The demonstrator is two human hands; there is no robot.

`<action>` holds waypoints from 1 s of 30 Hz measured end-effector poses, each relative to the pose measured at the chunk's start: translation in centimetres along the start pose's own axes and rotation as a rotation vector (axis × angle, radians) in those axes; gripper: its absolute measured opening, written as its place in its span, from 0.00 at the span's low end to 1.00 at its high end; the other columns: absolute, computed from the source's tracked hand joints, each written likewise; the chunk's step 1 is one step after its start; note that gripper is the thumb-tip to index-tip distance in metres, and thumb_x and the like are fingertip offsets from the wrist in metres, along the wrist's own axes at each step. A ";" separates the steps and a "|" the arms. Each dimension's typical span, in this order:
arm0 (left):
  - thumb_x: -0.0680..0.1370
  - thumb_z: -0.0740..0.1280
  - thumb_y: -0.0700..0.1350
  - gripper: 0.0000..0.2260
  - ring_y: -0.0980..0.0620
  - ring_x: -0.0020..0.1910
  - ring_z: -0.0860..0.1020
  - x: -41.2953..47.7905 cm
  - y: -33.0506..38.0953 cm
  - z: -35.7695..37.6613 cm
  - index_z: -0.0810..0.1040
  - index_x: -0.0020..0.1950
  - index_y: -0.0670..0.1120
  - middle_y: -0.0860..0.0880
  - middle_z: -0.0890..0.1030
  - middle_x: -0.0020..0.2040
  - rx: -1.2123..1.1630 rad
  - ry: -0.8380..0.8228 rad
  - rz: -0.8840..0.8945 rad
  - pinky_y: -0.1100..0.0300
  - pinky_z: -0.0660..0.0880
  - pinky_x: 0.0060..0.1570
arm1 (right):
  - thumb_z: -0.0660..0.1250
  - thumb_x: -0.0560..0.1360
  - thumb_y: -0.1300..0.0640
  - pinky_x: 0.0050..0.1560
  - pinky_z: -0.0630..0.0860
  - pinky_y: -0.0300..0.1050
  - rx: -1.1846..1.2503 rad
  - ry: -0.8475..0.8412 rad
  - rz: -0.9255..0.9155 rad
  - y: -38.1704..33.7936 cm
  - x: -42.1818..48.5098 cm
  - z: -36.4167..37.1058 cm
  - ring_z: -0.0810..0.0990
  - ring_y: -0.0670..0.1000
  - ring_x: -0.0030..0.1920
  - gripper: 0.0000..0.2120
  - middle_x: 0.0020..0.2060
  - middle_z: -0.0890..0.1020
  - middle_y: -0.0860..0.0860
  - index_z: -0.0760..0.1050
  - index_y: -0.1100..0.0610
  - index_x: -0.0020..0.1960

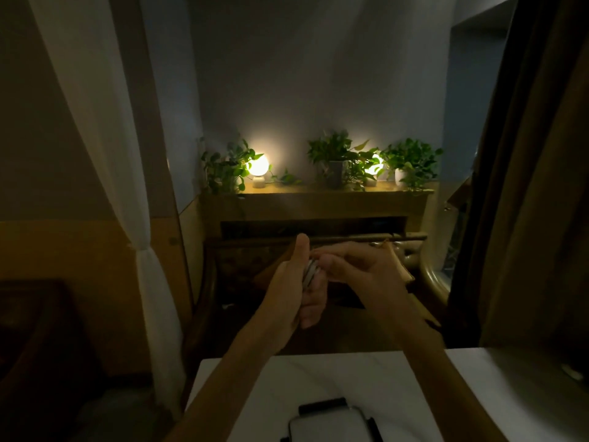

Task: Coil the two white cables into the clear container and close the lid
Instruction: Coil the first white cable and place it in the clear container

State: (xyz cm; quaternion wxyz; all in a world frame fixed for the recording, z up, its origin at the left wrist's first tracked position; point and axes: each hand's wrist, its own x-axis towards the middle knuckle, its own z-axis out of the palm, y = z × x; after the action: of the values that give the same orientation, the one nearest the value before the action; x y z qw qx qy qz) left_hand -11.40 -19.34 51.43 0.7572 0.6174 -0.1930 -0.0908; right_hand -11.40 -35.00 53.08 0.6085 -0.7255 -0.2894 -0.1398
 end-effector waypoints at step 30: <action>0.79 0.64 0.47 0.05 0.72 0.47 0.77 -0.5 -1.3 -0.7 0.76 0.52 0.58 0.60 0.79 0.46 0.778 0.287 0.252 0.74 0.75 0.40 | 0.62 0.79 0.58 0.48 0.81 0.40 -0.387 0.326 0.020 3.6 -3.0 2.9 0.79 0.43 0.51 0.10 0.54 0.78 0.48 0.75 0.51 0.59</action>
State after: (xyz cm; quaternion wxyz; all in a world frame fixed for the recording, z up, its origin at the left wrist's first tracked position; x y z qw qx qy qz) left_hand -11.45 -18.76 50.00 0.4924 0.8348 -0.1794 0.1687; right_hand -12.05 -33.27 47.91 0.4985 -0.7991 -0.1479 -0.3017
